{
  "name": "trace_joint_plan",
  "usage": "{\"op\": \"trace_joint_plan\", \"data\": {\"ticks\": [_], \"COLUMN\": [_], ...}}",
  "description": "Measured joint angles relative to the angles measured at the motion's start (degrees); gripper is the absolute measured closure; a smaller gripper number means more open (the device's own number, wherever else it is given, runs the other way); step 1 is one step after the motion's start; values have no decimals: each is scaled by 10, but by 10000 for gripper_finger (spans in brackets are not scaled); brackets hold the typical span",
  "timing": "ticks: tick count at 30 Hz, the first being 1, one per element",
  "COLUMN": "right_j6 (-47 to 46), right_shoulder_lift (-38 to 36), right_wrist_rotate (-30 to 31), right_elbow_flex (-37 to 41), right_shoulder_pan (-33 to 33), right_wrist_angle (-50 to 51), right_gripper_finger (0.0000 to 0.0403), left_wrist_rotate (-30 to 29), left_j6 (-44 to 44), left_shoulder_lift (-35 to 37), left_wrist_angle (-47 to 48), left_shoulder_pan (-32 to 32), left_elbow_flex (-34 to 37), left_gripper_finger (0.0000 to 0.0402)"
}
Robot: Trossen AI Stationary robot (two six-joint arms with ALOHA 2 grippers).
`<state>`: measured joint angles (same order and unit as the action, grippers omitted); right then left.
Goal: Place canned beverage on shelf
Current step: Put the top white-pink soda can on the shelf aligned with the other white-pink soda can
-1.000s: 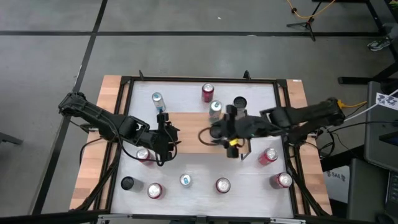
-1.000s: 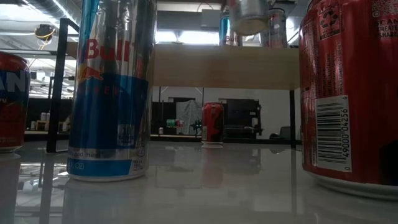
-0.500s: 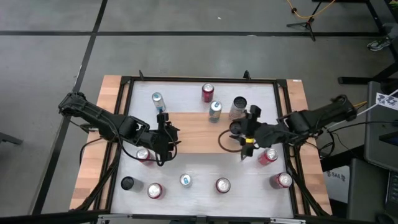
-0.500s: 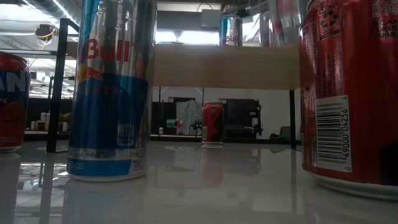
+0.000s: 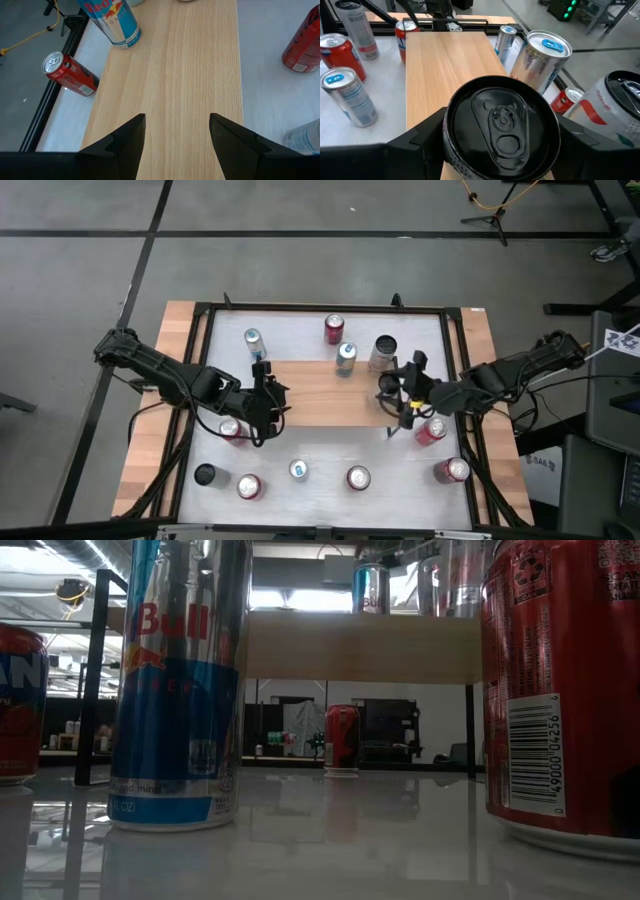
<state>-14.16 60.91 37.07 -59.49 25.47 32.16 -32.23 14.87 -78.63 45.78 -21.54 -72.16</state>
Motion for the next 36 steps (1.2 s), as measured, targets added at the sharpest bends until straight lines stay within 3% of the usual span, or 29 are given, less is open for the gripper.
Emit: {"op": "trace_joint_plan", "data": {"ticks": [9, 19, 36], "right_j6": [19, 42, 40], "right_shoulder_lift": [0, -11, -14], "right_wrist_rotate": [-2, -43, -67], "right_elbow_flex": [0, 0, -34], "right_shoulder_pan": [0, 0, 0], "right_wrist_angle": [2, 6, 84], "right_gripper_finger": [148, 148, 148], "left_wrist_rotate": [0, 0, 0], "left_j6": [0, 0, 0], "left_shoulder_lift": [0, 0, 0], "left_wrist_angle": [0, -1, -5], "left_shoulder_pan": [0, 0, 0], "left_elbow_flex": [0, 0, 0], "left_gripper_finger": [190, 190, 190]}}
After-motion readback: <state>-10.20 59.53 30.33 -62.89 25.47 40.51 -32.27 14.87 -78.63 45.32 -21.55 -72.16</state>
